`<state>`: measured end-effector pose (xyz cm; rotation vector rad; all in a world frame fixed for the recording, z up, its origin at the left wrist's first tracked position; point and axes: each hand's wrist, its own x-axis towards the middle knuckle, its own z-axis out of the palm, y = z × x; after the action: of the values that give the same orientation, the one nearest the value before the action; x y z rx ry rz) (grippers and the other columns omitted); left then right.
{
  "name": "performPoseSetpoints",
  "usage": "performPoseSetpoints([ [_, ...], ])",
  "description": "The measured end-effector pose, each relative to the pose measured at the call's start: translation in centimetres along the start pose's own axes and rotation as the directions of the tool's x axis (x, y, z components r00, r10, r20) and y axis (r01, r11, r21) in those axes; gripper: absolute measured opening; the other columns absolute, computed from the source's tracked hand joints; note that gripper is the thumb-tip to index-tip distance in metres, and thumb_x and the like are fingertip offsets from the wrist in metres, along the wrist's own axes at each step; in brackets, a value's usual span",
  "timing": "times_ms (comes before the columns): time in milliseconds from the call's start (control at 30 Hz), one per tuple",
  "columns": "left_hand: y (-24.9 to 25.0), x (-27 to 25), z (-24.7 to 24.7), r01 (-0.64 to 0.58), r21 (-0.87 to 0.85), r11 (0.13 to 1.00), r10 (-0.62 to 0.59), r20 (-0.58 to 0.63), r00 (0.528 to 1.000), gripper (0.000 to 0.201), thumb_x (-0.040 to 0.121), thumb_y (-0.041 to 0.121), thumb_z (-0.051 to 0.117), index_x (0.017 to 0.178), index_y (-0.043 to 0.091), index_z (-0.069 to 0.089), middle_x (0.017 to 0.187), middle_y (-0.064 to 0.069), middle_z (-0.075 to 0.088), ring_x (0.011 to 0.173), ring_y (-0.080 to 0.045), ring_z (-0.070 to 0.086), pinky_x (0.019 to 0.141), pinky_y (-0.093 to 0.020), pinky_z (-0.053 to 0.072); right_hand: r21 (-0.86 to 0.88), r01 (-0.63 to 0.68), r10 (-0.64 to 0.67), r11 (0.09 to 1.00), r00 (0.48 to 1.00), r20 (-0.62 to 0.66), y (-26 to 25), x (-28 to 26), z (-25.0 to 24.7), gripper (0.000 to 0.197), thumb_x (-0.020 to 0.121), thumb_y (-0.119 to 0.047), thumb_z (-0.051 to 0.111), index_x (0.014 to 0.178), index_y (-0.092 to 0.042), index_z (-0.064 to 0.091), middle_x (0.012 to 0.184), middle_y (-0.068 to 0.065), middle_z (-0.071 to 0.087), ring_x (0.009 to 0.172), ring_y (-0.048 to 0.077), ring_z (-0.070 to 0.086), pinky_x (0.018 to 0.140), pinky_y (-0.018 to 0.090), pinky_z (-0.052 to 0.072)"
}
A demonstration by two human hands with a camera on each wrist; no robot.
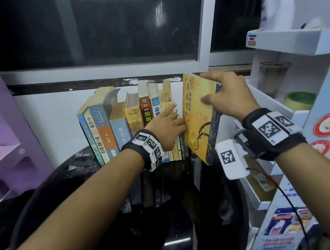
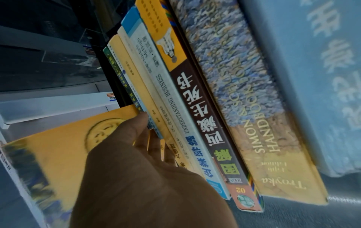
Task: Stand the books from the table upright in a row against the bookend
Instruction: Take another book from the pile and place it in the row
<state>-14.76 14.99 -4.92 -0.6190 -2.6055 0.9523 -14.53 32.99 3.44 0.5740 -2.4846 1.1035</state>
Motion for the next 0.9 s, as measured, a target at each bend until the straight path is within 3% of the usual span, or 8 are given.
performPoseSetpoints([
  [233, -0.4, -0.3, 0.6, -0.030, -0.022, 0.999, 0.030, -0.022, 0.999, 0.049, 0.080, 0.028, 0.045, 0.126, 0.016, 0.057, 0.124, -0.002, 0.062, 0.123, -0.023, 0.047, 0.118, -0.043, -0.009, -0.018, 0.003, -0.005, 1.000, 0.997, -0.076, 0.0, 1.9, 2.0, 0.060, 0.083, -0.015, 0.071, 0.138, -0.027, 0.051, 0.124, 0.003, 0.064, 0.103, 0.022, 0.062, 0.087, 0.042, 0.056],
  [567, -0.7, -0.7, 1.8, -0.087, -0.017, 0.996, 0.086, -0.070, 0.994, 0.055, 0.080, 0.031, 0.051, 0.131, 0.012, 0.054, 0.133, -0.005, 0.057, 0.125, -0.026, 0.046, 0.118, -0.043, -0.006, -0.025, -0.016, 0.012, 1.000, 0.989, -0.149, 1.5, 3.6, 5.4, 0.059, 0.084, -0.016, 0.068, 0.139, -0.028, 0.049, 0.128, 0.006, 0.062, 0.110, 0.025, 0.061, 0.097, 0.041, 0.051],
  [900, -0.8, -0.4, 2.4, -0.090, -0.031, 0.995, 0.086, -0.112, 0.990, 0.055, 0.079, 0.030, 0.050, 0.130, 0.011, 0.056, 0.130, -0.006, 0.059, 0.124, -0.027, 0.047, 0.119, -0.043, -0.006, -0.116, -0.003, -0.019, 0.993, 0.981, -0.193, 2.1, 5.5, 7.4, 0.056, 0.086, -0.019, 0.066, 0.139, -0.025, 0.049, 0.123, 0.008, 0.064, 0.102, 0.028, 0.063, 0.091, 0.040, 0.054],
])
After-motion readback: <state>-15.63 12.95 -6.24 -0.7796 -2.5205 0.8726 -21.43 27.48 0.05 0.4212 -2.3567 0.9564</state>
